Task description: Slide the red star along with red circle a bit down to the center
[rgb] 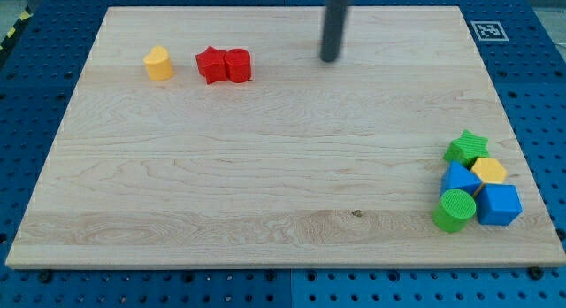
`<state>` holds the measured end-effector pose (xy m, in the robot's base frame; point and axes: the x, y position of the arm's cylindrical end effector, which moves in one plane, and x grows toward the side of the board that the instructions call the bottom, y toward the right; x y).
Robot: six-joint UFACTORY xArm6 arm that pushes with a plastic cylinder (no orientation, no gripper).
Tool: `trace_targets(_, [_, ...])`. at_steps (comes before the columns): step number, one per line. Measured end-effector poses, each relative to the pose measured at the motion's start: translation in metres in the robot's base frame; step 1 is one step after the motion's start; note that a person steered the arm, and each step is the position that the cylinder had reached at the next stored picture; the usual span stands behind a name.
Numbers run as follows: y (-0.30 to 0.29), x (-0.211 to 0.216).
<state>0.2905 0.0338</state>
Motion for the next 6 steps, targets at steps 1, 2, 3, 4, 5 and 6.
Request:
trace_targets(1, [-0.1, -0.035])
trace_targets(2, [-0.187, -0.026])
trace_targets(3, [-0.189, -0.026])
trace_targets(4, [-0.178, -0.009])
trace_targets(5, [-0.141, 0.025])
trace_targets(6, [-0.087, 0.058])
